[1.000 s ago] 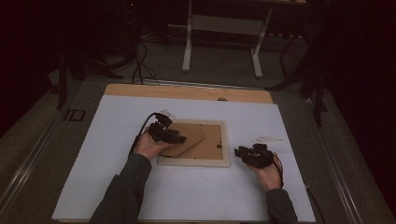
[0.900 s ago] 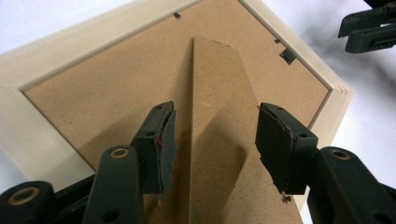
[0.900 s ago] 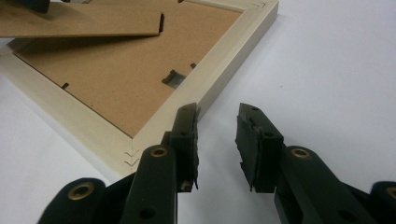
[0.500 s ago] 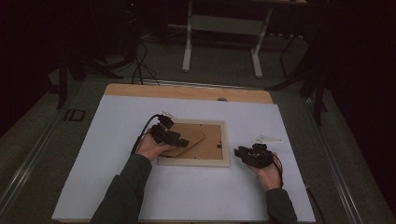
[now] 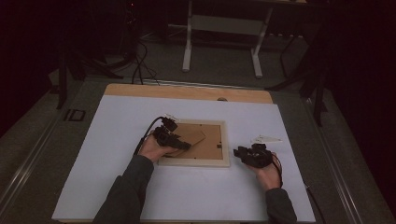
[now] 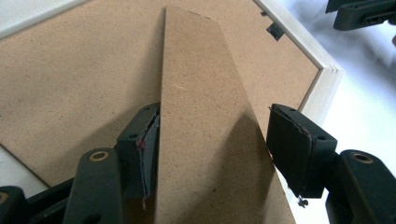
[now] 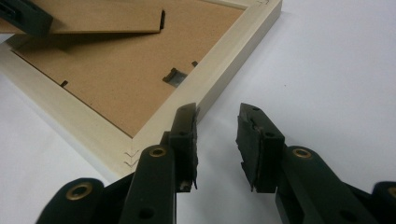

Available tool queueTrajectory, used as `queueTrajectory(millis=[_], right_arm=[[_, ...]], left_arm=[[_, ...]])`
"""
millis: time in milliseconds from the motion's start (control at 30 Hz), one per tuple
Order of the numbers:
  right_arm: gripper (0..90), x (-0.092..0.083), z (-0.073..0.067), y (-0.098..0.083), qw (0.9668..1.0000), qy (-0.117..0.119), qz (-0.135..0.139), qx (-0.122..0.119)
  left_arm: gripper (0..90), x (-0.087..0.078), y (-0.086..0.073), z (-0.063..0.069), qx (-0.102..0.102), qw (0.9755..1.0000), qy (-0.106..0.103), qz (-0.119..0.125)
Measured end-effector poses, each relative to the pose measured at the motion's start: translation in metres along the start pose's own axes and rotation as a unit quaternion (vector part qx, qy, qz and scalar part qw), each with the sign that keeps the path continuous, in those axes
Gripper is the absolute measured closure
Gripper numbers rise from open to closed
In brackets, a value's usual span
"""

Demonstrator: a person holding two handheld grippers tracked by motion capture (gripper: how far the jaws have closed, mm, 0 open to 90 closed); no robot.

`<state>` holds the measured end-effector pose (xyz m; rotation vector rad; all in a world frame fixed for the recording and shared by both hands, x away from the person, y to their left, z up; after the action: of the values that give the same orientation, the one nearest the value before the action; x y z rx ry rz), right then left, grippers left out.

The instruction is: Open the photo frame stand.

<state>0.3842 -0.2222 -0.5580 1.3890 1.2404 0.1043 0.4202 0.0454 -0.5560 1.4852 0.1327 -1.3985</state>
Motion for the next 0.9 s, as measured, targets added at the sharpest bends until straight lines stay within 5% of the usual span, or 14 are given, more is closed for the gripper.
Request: queueTrajectory(millis=[900], right_arm=[[65.6, 0.0023, -0.0006, -0.0004, 1.0000, -0.001, -0.001, 0.001]], left_arm=[[42.2, 0.0002, -0.0006, 0.0043, 0.016, 0.9992, 0.036, -0.003]])
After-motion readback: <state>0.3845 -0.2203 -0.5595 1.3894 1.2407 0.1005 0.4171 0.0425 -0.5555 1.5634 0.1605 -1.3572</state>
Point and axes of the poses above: each handheld gripper's, and its own axes: x roughly forward along the jaws, y roughly out of its top, z roughly to its right, the point moved 7 cm from there along x, roughly forward along the jaws, and after that the axes turned 11 degrees about y, right-handed, at the moved point
